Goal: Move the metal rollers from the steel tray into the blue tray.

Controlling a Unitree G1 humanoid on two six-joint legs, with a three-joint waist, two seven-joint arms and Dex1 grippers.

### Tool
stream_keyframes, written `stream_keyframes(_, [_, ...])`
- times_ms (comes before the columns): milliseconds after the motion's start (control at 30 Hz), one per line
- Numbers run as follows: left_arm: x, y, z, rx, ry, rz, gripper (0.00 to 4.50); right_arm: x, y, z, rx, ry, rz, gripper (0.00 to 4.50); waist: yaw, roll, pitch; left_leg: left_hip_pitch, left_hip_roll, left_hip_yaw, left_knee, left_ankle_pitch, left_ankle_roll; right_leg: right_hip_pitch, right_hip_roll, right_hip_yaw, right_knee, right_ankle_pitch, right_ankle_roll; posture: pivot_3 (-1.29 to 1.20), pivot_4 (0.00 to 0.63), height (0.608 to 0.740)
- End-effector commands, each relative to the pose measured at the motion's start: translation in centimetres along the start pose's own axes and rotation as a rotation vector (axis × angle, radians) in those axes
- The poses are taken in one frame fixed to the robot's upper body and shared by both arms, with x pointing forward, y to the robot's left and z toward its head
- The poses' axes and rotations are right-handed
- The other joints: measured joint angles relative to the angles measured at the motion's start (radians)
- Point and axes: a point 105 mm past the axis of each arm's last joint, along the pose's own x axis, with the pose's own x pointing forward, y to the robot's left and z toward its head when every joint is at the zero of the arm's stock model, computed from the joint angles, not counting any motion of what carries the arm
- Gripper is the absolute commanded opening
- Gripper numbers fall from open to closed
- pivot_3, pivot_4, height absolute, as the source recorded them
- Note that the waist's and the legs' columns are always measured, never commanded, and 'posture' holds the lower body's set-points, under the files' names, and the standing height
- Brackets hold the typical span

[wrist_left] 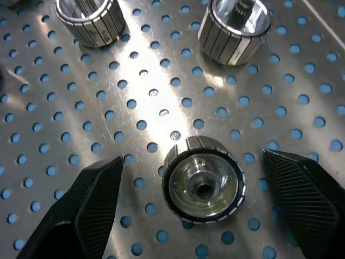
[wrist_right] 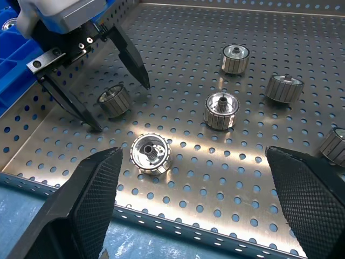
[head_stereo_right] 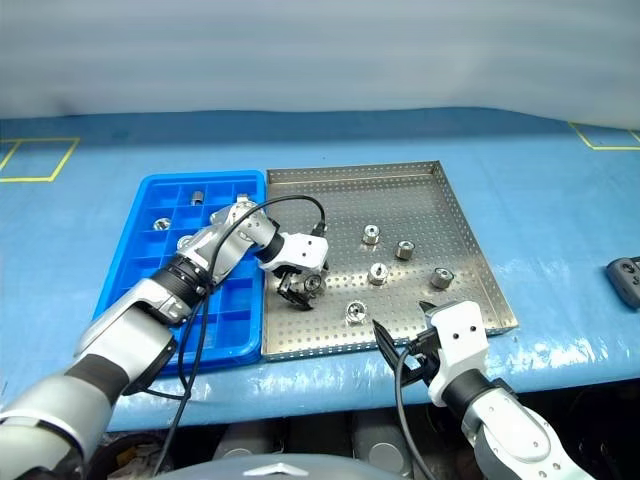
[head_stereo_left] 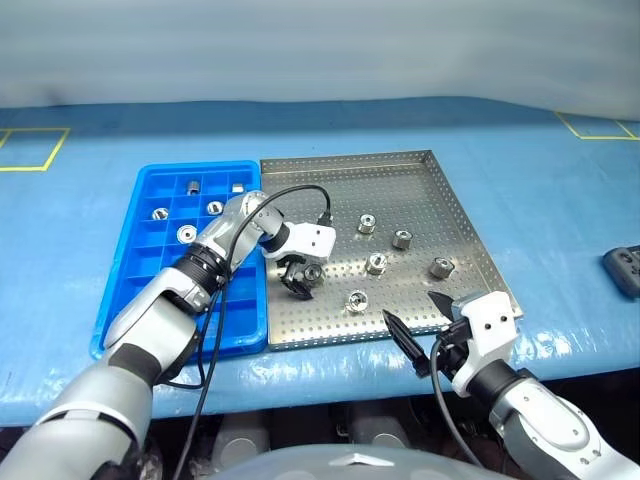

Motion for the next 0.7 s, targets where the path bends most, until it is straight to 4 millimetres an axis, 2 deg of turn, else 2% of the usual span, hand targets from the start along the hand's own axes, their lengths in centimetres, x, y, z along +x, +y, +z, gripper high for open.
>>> stream_keyframes(33, [0.1, 0.4, 0.4, 0.055, 0.024, 0.008, 4.12, -0.4, 0.3, 1.2, -0.019, -0.056, 0.001, 4.5, 0.0, 0.001, -0.001, 0.0, 0.0, 0.0, 0.0, 0.0, 0.0, 0.0, 0.0, 0.0, 0.0, 0.0, 0.0, -0.13, 0.15, 0.74])
stream_keyframes(267, [-0.5, 0.1, 0.9, 0.072, -0.003, -0.014, 1.88, -0.5, 0.1, 1.3, -0.027, -0.06, -0.003, 4.5, -0.004, 0.001, -0.001, 0.0, 0.0, 0.0, 0.001, 0.0, 0.0, 0.0, 0.0, 0.0, 0.001, 0.0, 0.0, -0.12, 0.15, 0.74])
stream_keyframes(300, [-0.8, 0.0, 0.9, 0.074, -0.007, -0.02, 1.68, -0.4, 0.2, 1.3, -0.029, -0.06, -0.001, 4.5, -0.006, 0.001, -0.001, 0.0, 0.0, 0.0, 0.001, 0.0, 0.0, 0.0, 0.0, 0.0, 0.001, 0.0, 0.0, -0.12, 0.15, 0.74])
stream_keyframes(500, [-3.1, -0.4, 1.8, 0.061, -0.09, 0.001, 1.69, -0.1, 0.3, 1.7, -0.046, -0.06, 0.027, 4.5, -0.009, 0.001, -0.001, 0.0, 0.001, -0.001, 0.001, 0.0, 0.0, 0.0, 0.0, 0.0, 0.002, 0.0, 0.0, -0.06, 0.15, 0.74])
stream_keyframes(600, [-5.6, 0.7, 3.0, -0.008, -0.217, 0.151, 1.69, 0.1, 0.4, 1.9, -0.061, -0.059, 0.047, 4.5, -0.005, 0.001, -0.001, 0.0, 0.001, -0.002, 0.001, 0.0, 0.0, 0.0, 0.0, 0.0, 0.002, 0.0, 0.0, -0.05, 0.15, 0.74])
stream_keyframes(700, [-8.8, 1.7, 3.3, -0.118, -0.341, 0.346, 1.69, 0.3, 0.5, 2.1, -0.076, -0.059, 0.071, 4.5, 0.002, 0.002, -0.001, 0.0, 0.001, -0.003, 0.001, 0.0, 0.0, 0.0, 0.0, 0.0, 0.003, 0.0, 0.0, -0.02, 0.15, 0.74])
